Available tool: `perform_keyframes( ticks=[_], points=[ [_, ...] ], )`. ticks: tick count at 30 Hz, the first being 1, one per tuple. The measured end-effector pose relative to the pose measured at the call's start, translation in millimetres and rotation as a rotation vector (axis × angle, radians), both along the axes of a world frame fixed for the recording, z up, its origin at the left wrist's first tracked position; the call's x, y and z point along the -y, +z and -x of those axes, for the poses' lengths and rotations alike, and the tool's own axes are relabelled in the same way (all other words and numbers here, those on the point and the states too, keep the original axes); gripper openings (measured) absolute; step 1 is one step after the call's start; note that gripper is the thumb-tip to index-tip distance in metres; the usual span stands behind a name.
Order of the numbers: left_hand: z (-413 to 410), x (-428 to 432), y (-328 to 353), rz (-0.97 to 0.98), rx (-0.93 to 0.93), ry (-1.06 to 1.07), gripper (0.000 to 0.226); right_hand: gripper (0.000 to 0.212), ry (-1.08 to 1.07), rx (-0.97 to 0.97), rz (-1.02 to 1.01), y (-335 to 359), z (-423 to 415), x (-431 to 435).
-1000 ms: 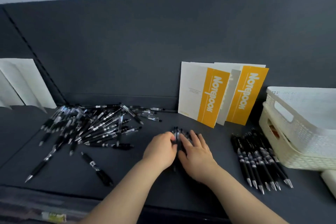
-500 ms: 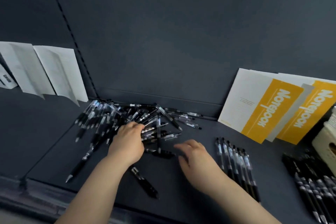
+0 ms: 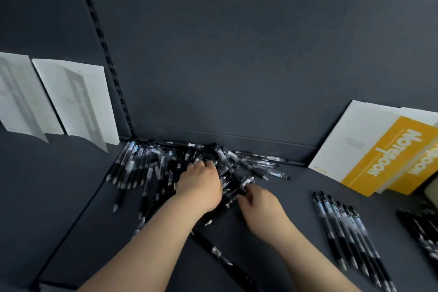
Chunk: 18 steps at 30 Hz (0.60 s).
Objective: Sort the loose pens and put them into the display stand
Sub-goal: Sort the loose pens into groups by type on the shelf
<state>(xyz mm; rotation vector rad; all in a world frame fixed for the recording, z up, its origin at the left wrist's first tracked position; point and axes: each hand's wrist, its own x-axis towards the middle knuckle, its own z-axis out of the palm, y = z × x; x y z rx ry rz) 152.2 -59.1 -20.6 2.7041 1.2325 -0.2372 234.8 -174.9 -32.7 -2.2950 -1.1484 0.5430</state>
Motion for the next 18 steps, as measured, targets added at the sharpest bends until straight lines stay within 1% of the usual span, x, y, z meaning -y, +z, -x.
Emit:
perform_keyframes(
  ticks=[3,4,7,8,10,11,12,14,16,18],
  points=[
    [-6,0,-1,0.039,-0.046,-0.026,0.051,0.005,-0.099,-0.219,-0.087,-1,9,-13],
    [-7,0,-2,0.066,-0.054,-0.032,0.049,0.006,-0.132,-0.311,-0.117,0,13,-15],
    [-3,-4,0,0.171,-0.007,-0.018,0.043,0.03,-0.233,-0.541,-0.225,-7,23,-20],
    [-1,-6,2,0.21,0.03,-0.01,0.041,0.031,-0.253,-0.601,-0.268,-8,26,-21],
    [3,-8,3,0.302,0.135,0.005,0.034,0.025,-0.254,-0.761,-0.376,-6,31,-21],
    [5,-8,3,0.366,0.205,0.03,0.029,0.026,-0.251,-0.854,-0.425,-2,33,-21],
    [7,-8,1,0.454,0.299,0.078,0.024,0.027,-0.258,-0.939,-0.462,2,35,-21],
    [11,-9,-4,0.713,0.524,0.224,0.016,0.026,-0.286,-1.069,-0.492,5,37,-22],
    [14,-8,-5,0.947,0.677,0.351,0.015,0.027,-0.299,-1.148,-0.505,6,39,-22],
    [17,-7,-5,1.104,0.772,0.432,0.023,0.027,-0.322,-1.132,-0.536,4,39,-22]
  ],
)
